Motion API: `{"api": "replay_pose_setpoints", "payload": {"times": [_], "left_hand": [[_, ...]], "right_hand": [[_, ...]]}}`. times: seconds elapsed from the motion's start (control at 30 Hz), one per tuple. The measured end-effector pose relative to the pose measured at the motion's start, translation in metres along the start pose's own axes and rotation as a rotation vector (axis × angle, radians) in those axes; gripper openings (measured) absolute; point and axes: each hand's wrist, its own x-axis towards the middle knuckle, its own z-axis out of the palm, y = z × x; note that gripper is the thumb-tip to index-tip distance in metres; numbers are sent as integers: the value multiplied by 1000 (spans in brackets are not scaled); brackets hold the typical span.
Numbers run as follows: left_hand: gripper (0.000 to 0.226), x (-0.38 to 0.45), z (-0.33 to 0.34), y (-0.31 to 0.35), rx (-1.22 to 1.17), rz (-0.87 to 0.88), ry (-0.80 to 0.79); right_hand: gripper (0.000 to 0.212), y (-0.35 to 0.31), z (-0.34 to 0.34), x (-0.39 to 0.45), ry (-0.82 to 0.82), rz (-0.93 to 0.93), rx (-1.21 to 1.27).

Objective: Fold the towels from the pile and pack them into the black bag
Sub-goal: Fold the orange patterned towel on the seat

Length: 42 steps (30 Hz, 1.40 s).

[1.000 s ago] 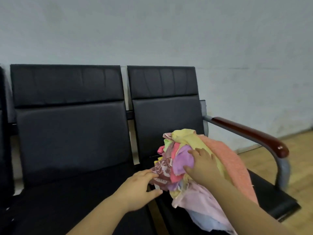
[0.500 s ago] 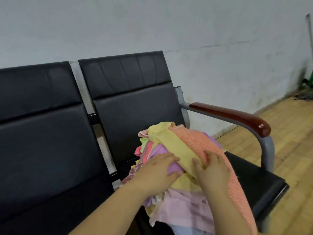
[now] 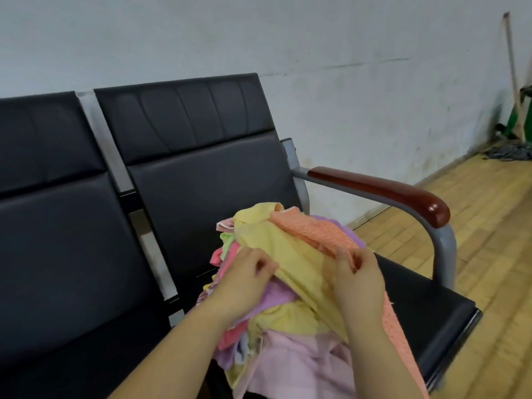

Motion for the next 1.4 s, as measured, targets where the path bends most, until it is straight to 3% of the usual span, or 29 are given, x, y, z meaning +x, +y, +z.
{"api": "replay_pose_setpoints", "payload": {"times": [0.07,0.17,0.27,0.37,0.43,0.57,0.63,0.77,0.87,0.93,0.97,1.03,1.07,1.13,1.23,1.33,1.4], "left_hand": [[17,-10,-19,-1,-443,-179,62],[26,-23,-39,-4,-1035,-341,173],[33,-37,-51,1,-1343,-398,156],[42,-53,-58,14,-1426,-446,-1],[37,-65,-59,21,-1275,-496,-113],[34,-72,-59,13,-933,-622,-85],[35,-72,-64,3,-945,-704,-41],[36,-66,-66,-8,-1037,-715,-97],[38,-54,-56,-8,-963,-702,-83],[56,-44,-50,-12,-854,-650,-19],[58,-41,-47,-13,-778,-601,-3],[47,-41,-45,-11,-586,-503,-9],[41,-41,-44,-12,-488,-442,-17],[42,-41,-41,-14,-296,-316,-27],[52,-37,-42,-18,-104,-188,-41],[55,-30,-37,-22,177,-117,-182],[56,-29,-31,-24,268,-105,-298]], "right_hand": [[18,-3,-1,-1,52,2,13],[12,-17,0,-18,110,-140,6],[14,-34,9,-44,-122,-208,20],[25,-40,24,-65,-408,-18,152],[16,-42,32,-72,-486,145,378],[20,-38,39,-79,-491,144,441],[28,-38,42,-87,-536,59,347],[45,-40,51,-101,-697,-119,118],[24,-42,51,-104,-778,-244,-9],[12,-43,45,-103,-647,-321,-62],[12,-43,41,-97,-475,-346,-82],[22,-46,31,-74,-109,-368,-182],[35,-49,24,-58,-38,-324,-279],[64,-47,15,-19,-133,-159,-556],[61,-34,15,18,-350,-55,-935],[43,-32,13,32,-537,-48,-795],[36,-45,6,34,-554,-20,-622]]}}
